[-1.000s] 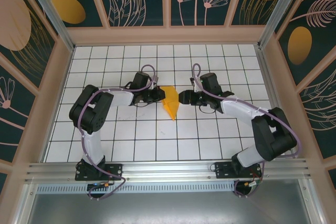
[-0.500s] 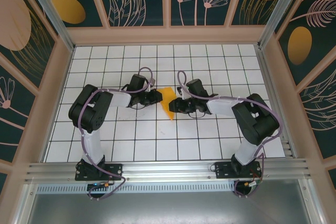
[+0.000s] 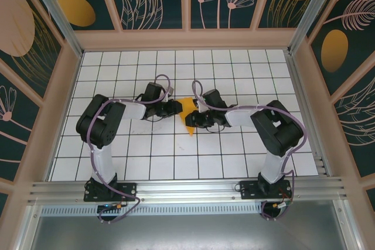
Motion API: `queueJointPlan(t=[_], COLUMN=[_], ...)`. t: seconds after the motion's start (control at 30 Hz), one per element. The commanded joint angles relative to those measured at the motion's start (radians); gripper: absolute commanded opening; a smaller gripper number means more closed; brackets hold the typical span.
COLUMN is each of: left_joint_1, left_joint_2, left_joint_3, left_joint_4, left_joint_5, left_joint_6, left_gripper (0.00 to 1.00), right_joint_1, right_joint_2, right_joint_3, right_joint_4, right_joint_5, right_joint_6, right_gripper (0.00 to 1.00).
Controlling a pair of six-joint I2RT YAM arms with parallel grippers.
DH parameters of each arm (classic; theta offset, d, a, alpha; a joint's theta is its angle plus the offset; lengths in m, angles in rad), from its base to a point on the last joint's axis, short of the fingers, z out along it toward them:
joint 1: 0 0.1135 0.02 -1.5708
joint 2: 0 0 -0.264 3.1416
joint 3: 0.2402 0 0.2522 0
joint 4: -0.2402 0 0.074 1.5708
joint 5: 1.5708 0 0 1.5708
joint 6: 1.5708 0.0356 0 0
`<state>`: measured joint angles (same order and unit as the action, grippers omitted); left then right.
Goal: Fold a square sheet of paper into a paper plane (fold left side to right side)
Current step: Fold the wing for the fifth time at the center of the table.
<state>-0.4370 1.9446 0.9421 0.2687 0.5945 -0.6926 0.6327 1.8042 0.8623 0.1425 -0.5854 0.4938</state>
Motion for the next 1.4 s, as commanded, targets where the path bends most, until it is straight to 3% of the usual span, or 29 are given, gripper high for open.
queueJointPlan(t=[0.0,0.07,0.2,0.43,0.8,1.13,1.37], left_joint_1=[0.035,0.046,0.056,0.037,-0.041,-0.048,-0.048], left_joint_2=[-0.044,-0.076,-0.142,-0.189,-0.077,0.002,0.040], left_joint_3=[-0.024,-0.030,-0.051,-0.106,-0.033,0.004,-0.007], left_joint_4=[-0.050,-0.074,-0.114,-0.036,0.033,-0.012,-0.007], left_joint_5=[-0.055,-0.074,-0.100,0.000,0.064,-0.009,-0.008], left_joint_6=[0.036,0.044,0.060,-0.010,-0.070,-0.055,-0.053], left_gripper=[0.34,0.42,0.46,0.38,0.35,0.33,0.32], right_joint_1=[0.008,0.011,0.020,0.032,0.033,0.038,-0.006], right_joint_2=[0.018,0.026,0.038,0.047,0.052,0.052,-0.080], right_joint_3=[0.022,0.024,0.036,0.047,0.055,0.064,0.043], right_joint_4=[0.016,0.009,-0.017,-0.036,-0.075,-0.086,-0.074], right_joint_5=[-0.015,-0.010,0.007,0.023,0.060,0.059,0.040], right_joint_6=[0.005,0.005,-0.007,-0.015,-0.026,-0.032,-0.033], right_gripper=[0.30,0.30,0.30,0.30,0.30,0.30,0.37])
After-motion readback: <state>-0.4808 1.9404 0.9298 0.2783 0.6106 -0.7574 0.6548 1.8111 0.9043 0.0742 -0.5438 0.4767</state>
